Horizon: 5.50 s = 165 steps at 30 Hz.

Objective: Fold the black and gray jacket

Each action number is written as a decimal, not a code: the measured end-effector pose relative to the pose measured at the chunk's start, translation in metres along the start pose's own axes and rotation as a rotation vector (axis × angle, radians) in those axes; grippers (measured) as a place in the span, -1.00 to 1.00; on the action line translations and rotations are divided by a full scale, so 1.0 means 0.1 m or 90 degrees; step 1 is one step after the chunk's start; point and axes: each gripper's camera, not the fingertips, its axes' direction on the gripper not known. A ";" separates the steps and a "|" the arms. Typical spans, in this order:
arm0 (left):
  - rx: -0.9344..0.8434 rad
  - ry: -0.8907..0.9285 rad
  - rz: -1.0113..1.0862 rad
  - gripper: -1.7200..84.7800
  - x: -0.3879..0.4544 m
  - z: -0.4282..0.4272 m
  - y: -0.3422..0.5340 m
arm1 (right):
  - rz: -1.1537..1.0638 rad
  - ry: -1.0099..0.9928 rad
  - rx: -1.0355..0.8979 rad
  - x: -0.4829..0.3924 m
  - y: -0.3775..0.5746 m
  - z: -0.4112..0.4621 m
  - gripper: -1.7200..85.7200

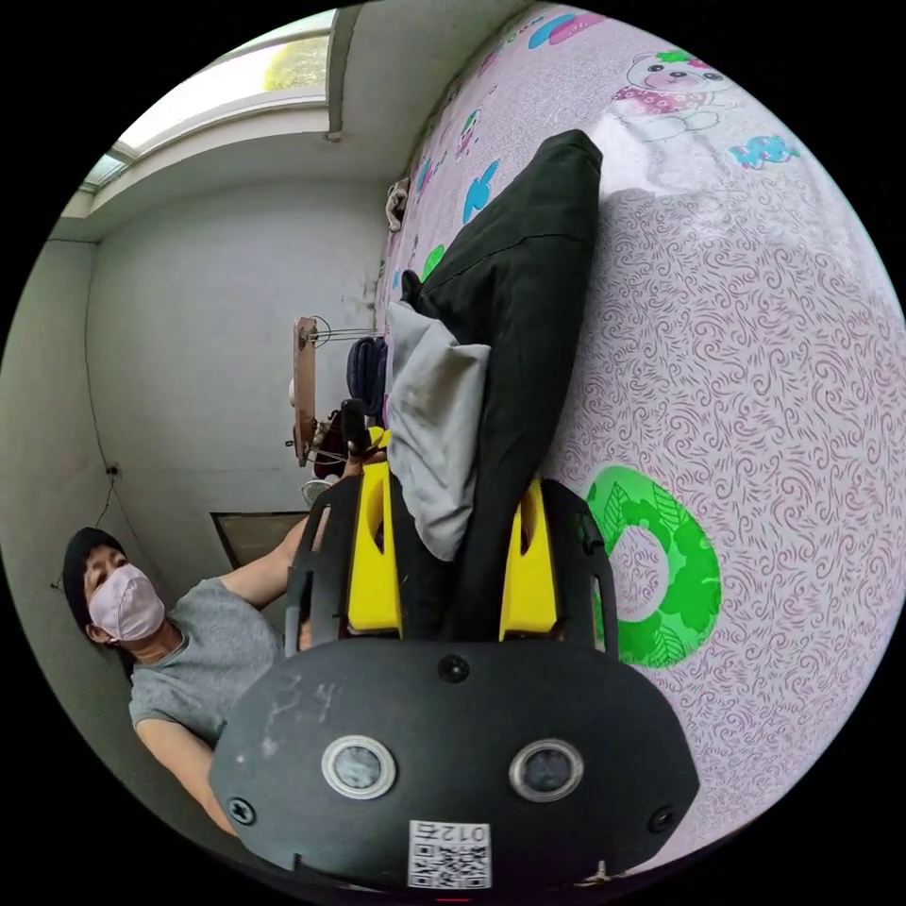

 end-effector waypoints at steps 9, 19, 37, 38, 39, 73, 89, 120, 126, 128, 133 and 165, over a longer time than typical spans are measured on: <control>0.009 -0.028 0.005 -0.77 0.24 0.11 0.25 | -0.032 0.026 0.018 0.76 0.49 0.33 -0.80; 0.041 -0.119 0.006 -0.85 0.93 0.26 0.77 | -0.073 0.164 0.075 1.07 1.70 0.46 -0.96; 0.169 -0.146 0.071 -0.86 2.27 -0.10 2.40 | -0.204 0.161 0.071 1.96 4.45 0.96 -0.97; 0.186 -0.150 0.073 -0.86 2.33 -0.15 2.54 | -0.217 0.163 0.064 2.03 4.62 1.07 -0.97; 0.204 -0.158 0.075 -0.86 2.38 -0.21 2.70 | -0.223 0.164 0.061 2.07 4.71 1.14 -0.97; 0.546 -0.646 -0.185 -0.81 2.92 -1.00 5.79 | -0.456 0.150 -0.359 5.42 9.72 6.58 -0.97; 0.497 -0.741 -0.203 -0.79 3.34 -0.60 5.71 | -0.511 0.182 -0.422 6.76 12.53 5.71 -0.97; 0.419 -0.939 -0.346 -0.85 3.59 -1.33 5.19 | -0.205 0.124 -0.227 8.10 14.21 0.94 -0.67; 0.505 -1.070 -0.148 -0.89 4.49 -1.62 4.51 | -0.181 0.090 -0.199 8.05 14.14 0.06 -0.68; 0.499 -1.032 -0.111 -0.86 4.53 -1.96 4.14 | -0.174 0.055 -0.188 7.97 14.08 -0.26 -0.68; 0.508 -0.582 -0.286 -0.75 3.57 -3.56 3.28 | -0.177 -0.004 -0.199 7.70 13.94 -0.69 -0.67; 0.276 -0.455 -0.180 -0.69 2.62 -4.46 2.06 | -0.107 -0.021 0.013 4.25 10.34 0.35 -0.91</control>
